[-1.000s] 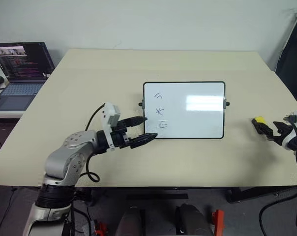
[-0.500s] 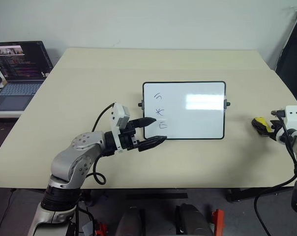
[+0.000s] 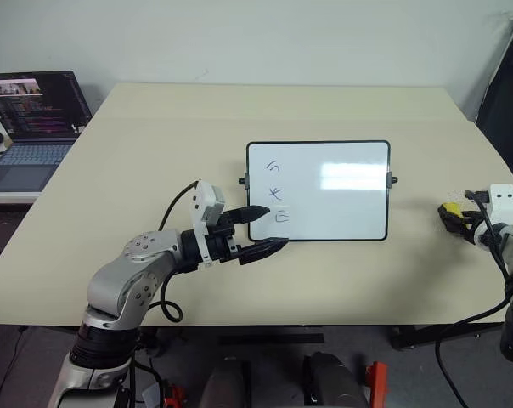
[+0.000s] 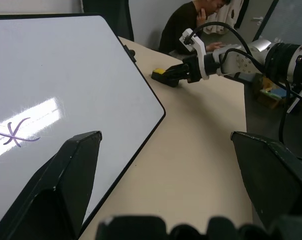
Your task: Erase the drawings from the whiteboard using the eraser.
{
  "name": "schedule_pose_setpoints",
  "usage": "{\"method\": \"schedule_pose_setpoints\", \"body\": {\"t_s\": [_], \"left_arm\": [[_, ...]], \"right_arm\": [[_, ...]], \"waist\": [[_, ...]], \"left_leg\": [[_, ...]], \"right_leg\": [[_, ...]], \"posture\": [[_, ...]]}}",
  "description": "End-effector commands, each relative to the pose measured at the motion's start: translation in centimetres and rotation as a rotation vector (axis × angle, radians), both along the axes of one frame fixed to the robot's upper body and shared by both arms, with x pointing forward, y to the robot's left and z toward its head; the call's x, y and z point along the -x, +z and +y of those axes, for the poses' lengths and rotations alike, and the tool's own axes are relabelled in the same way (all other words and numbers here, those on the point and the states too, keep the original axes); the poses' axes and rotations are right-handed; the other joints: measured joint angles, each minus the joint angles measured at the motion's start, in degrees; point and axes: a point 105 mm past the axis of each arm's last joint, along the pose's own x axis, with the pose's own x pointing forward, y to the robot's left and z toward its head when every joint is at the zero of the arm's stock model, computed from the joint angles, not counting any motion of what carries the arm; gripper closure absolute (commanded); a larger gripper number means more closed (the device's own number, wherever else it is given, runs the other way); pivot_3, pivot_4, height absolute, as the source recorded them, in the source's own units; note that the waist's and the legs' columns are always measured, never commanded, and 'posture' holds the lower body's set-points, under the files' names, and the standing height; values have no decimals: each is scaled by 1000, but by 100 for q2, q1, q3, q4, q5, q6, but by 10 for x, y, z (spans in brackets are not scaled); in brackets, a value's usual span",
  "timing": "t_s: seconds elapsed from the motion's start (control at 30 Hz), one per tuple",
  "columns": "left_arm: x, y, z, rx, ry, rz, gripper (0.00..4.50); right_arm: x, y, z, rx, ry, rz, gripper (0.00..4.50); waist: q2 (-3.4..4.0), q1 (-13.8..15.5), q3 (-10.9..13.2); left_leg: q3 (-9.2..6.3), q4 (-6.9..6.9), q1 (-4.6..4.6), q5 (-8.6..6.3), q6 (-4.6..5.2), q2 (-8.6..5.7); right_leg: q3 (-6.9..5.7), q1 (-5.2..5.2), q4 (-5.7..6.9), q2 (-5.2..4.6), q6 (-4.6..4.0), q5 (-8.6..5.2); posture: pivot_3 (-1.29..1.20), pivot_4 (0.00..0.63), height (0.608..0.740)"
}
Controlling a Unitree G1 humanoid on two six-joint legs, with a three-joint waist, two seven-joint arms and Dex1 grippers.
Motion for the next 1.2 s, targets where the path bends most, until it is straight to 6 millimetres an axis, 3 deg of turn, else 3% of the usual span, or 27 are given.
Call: {"method": "schedule_pose_setpoints", "body": {"t_s": [0.03, 0.1, 0.23, 0.5, 0.63, 0.77, 0.97, 1.03, 1.1, 1.2], "left_arm": [[4, 12, -3, 3, -21, -53, 0], [3, 11, -2, 2, -19, -52, 0], [2, 11, -2, 1, -17, -52, 0], [-8, 9, 23, -40, 73, -63, 0], [-11, 8, 45, -71, 142, -70, 0], [-14, 6, 82, -127, 278, -94, 0], [-10, 6, 107, -161, 388, -135, 0], [-10, 7, 110, -166, 407, -148, 0], [-9, 9, 109, -170, 409, -174, 0], [-12, 19, 102, -155, 414, -233, 0]], "right_arm": [[-4, 13, -2, 11, -3, -29, 2952], [-4, 13, -2, 11, -2, -29, 3462], [-5, 21, 1, 0, 24, -68, 3482], [-5, 93, 42, -140, 215, -332, 3486], [1, 126, 88, -279, 384, -421, 3488], [4, 148, 164, -303, 632, -445, 3488], [9, 151, 239, -182, 879, -422, 3488], [9, 151, 255, -124, 932, -432, 3488], [11, 150, 284, -45, 1055, -475, 3489], [-8, 147, 310, 90, 1068, -513, 3497]], "waist": [[0, 0, 0], [0, 0, 0], [0, 0, 0], [5, -4, 3], [7, -18, 4], [10, -24, 6], [14, 32, 8], [14, 88, 8], [14, 96, 9], [14, 87, 9]], "left_leg": [[0, 0, 0, 0, 0, 0], [0, 0, 0, 0, 0, 0], [0, 0, 0, 0, 0, 0], [-2, -1, 2, 0, 0, 2], [-3, -1, 3, 0, 0, 5], [-6, -2, 2, -1, 1, 7], [-7, -3, -3, -2, 0, 8], [-7, -3, -5, -3, -1, 7], [-9, -3, -6, -4, -2, 8], [-6, -3, -4, -4, -3, 10]], "right_leg": [[0, 0, 0, 0, 0, 0], [0, 0, 0, 0, 0, 0], [0, 1, 0, 0, 0, 0], [-2, 1, 3, 1, 1, 0], [-2, 0, 6, 1, 0, 0], [-5, 0, 5, 2, -1, -1], [-8, -5, 2, 1, -2, -1], [-10, -7, -1, -1, -2, -1], [-13, -8, -1, -1, -2, -1], [-11, -11, 4, 1, -3, -1]], "posture": [[0, 150, 740], [0, 150, 740], [0, 150, 740], [0, 150, 740], [0, 150, 740], [0, 150, 740], [0, 150, 740], [0, 150, 740], [0, 150, 740], [0, 150, 740]]}}
